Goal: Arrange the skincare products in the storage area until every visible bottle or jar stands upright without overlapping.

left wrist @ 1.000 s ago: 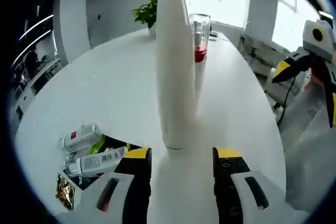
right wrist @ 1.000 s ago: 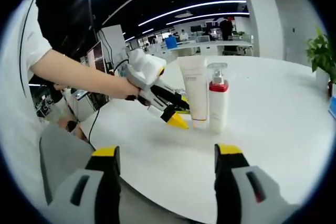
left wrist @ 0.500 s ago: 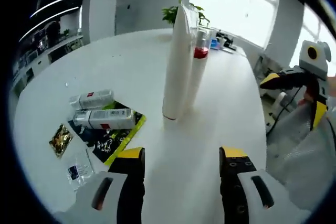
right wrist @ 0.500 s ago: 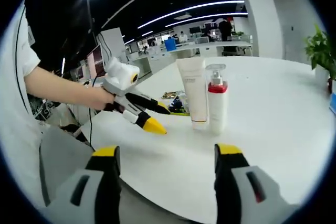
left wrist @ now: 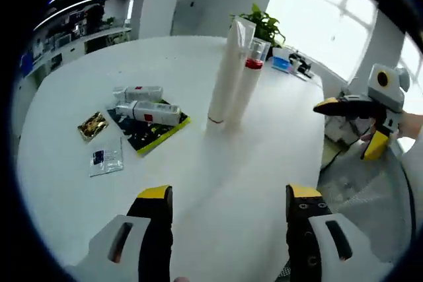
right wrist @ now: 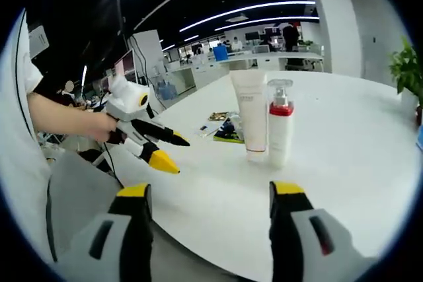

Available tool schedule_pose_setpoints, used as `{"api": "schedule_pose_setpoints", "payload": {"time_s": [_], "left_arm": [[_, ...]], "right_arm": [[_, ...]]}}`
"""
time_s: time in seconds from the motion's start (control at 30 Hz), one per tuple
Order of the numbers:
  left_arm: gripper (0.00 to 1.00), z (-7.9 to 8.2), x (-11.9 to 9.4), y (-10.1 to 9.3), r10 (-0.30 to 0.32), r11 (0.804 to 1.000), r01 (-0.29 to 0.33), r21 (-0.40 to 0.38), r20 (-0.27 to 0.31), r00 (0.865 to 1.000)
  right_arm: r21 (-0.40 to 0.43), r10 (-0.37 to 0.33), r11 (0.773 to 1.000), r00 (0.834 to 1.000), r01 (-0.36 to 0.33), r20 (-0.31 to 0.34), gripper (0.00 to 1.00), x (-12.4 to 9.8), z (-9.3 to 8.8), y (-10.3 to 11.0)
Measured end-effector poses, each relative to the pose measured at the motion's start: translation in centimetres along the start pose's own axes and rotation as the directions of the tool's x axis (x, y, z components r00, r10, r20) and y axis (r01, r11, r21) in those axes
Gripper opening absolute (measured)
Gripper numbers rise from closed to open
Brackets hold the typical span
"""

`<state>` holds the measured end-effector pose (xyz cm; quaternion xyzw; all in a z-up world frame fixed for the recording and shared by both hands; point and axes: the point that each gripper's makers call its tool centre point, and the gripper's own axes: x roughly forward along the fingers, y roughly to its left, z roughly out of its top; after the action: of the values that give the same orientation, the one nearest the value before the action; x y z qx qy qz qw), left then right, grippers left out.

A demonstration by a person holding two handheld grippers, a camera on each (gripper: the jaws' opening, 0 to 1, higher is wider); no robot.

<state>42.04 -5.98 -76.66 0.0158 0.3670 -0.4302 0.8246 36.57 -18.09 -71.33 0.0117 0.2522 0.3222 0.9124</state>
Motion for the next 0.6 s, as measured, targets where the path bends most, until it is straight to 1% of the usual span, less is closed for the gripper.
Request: {"api": "schedule_pose_setpoints", "payload": {"time_s": [0.23,0.43,0.47,0.6], "left_arm": [[0.76,-0.8,-2.0,-0.3,0.041,0.994,-0.036,-0.101,0.044,0.998],[0.82,-1.6,-3.7,-0.7,0.072,0.99,-0.065,-0.125,0.058,0.996],[0.83,-1.6,-4.1,-0.6,0.086,0.988,-0.078,-0.133,0.062,0.994],[0.86,-1.4,-5.5,-0.5,0.125,0.98,-0.107,-0.166,0.101,0.987]], "right_arm": [[-0.013,0.009,1.0,1.0,-0.009,-0.01,0.72,0.0,-0.2,0.2],[-0.01,0.012,1.0,1.0,-0.013,-0.007,0.71,0.0,-0.2,0.1],[-0.012,0.013,1.0,1.0,-0.013,-0.008,0.71,0.0,-0.2,0.1],[-0.023,0.017,1.0,1.0,-0.017,-0.013,0.71,0.0,-0.3,0.2]]}}
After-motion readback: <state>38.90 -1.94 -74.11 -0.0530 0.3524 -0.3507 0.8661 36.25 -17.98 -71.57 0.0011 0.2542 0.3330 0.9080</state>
